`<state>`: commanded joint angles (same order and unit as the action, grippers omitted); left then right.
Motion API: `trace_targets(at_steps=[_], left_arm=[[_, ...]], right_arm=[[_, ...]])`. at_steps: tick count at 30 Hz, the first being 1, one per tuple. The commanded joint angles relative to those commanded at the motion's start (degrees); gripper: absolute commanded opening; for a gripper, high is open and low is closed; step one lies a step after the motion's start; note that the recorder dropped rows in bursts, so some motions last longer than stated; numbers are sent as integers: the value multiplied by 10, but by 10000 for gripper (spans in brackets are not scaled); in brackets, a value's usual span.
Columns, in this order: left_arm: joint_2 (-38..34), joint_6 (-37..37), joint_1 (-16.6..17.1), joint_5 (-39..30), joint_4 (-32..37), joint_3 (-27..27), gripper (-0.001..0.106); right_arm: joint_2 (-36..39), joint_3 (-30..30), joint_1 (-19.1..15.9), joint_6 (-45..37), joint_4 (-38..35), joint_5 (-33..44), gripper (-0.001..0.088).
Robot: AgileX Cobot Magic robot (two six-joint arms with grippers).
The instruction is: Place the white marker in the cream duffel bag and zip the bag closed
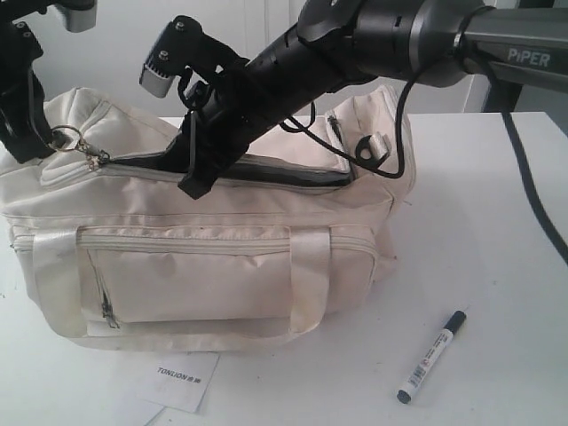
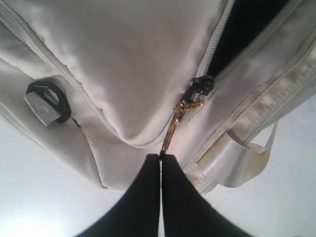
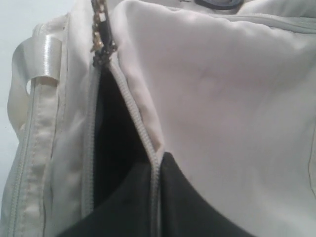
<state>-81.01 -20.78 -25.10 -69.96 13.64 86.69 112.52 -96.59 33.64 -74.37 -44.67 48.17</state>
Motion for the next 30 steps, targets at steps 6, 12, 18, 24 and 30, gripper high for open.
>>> trace_targets(at_steps=[6, 12, 18, 24, 30], left_arm=[[0, 0, 0, 0, 17, 0, 0], [0, -1, 29, 0, 6, 0, 0], [0, -12, 45, 0, -27, 0, 0], [1, -13, 46, 0, -16, 0, 0], [1, -13, 77, 0, -16, 0, 0]], right_arm=[[0, 0, 0, 3, 8, 6, 0], [0, 0, 0, 3, 8, 6, 0], [0, 0, 0, 3, 8, 6, 0], [0, 0, 0, 3, 8, 5, 0], [0, 0, 0, 3, 8, 5, 0]])
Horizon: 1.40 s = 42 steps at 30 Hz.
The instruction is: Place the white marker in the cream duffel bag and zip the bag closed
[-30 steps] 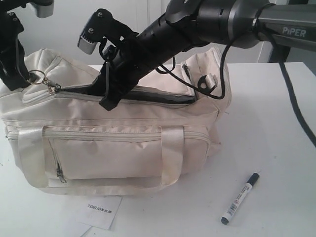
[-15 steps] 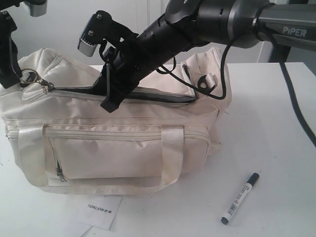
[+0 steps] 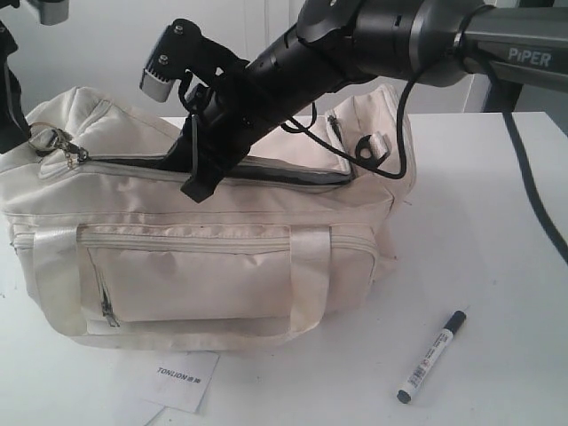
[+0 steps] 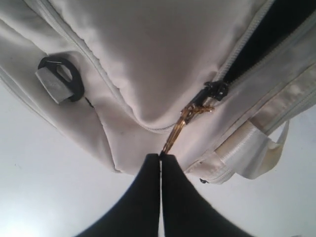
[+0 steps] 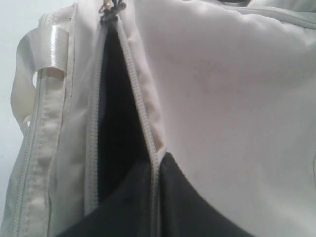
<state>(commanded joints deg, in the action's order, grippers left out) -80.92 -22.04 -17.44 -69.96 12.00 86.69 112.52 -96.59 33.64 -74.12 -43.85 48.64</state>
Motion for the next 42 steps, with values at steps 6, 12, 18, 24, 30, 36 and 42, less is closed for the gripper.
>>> trace_targets(at_steps=[6, 12, 18, 24, 30, 36, 42], left_arm=[[3, -5, 14, 0, -16, 0, 0], [4, -5, 14, 0, -7, 0, 0], [4, -8, 14, 0, 3, 0, 0], [4, -8, 14, 0, 7, 0, 0], [4, -8, 31, 0, 3, 0, 0], [4, -9, 61, 0, -29, 0, 0], [4, -18, 65, 0, -31, 0, 0]], right_arm=[[0, 0, 0, 0, 0, 0, 0], [0, 0, 0, 0, 0, 0, 0], [0, 0, 0, 0, 0, 0, 0], [0, 0, 0, 0, 0, 0, 0], [0, 0, 0, 0, 0, 0, 0], [0, 0, 0, 0, 0, 0, 0], [0, 0, 0, 0, 0, -1, 0]])
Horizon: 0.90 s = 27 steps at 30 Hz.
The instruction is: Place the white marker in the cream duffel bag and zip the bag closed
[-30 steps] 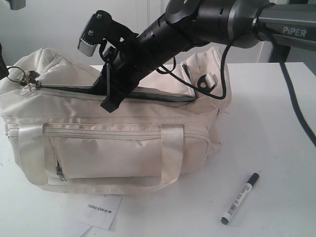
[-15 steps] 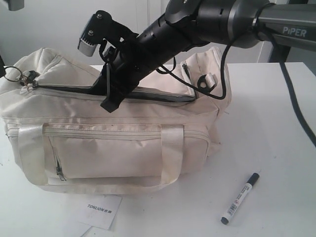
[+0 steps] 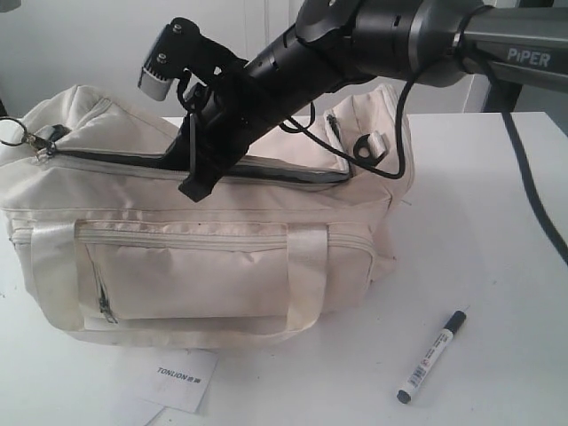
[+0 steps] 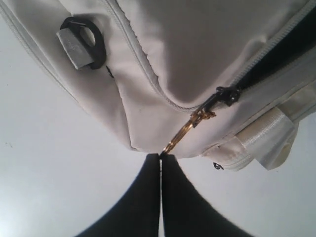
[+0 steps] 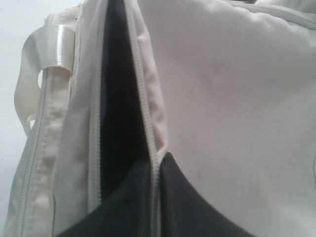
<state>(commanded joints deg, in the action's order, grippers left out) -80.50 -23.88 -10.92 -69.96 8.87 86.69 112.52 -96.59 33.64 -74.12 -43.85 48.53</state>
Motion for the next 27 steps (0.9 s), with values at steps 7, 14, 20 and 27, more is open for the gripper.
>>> trace_targets(at_steps=[7, 14, 20, 27], left_arm=[[0, -1, 29, 0, -15, 0, 0], [0, -20, 45, 0, -45, -40, 0], [9, 14, 45, 0, -81, -50, 0], [11, 19, 45, 13, -286, -50, 349]], right_arm=[[0, 0, 0, 0, 8, 0, 0], [0, 0, -5, 0, 13, 3, 0], [-2, 0, -7, 0, 13, 8, 0], [-4, 0, -7, 0, 11, 12, 0]])
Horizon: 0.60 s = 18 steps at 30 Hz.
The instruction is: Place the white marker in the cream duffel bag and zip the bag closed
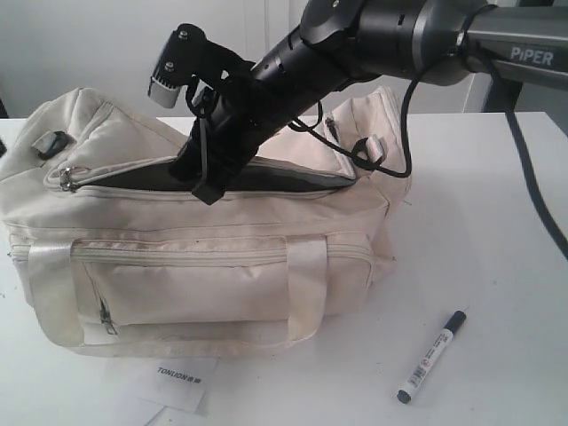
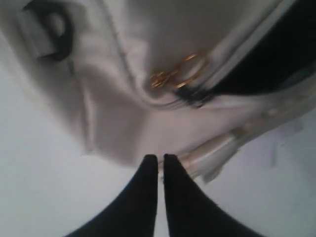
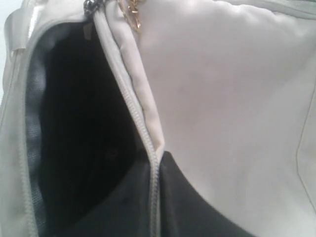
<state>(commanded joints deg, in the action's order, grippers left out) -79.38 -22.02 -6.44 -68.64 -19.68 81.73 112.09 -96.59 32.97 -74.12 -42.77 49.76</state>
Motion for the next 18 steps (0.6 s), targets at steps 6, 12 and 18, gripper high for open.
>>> trace_targets(at_steps=[6, 12, 18], left_arm=[[-29, 49, 0, 55, 1, 0, 646], [-62, 71, 0, 78, 4, 0, 647], [-85, 70, 0, 102, 14, 0, 645]], right_arm=[[0, 0, 0, 0, 0, 2, 0], [0, 0, 0, 0, -1, 6, 0], [0, 0, 0, 0, -2, 6, 0]])
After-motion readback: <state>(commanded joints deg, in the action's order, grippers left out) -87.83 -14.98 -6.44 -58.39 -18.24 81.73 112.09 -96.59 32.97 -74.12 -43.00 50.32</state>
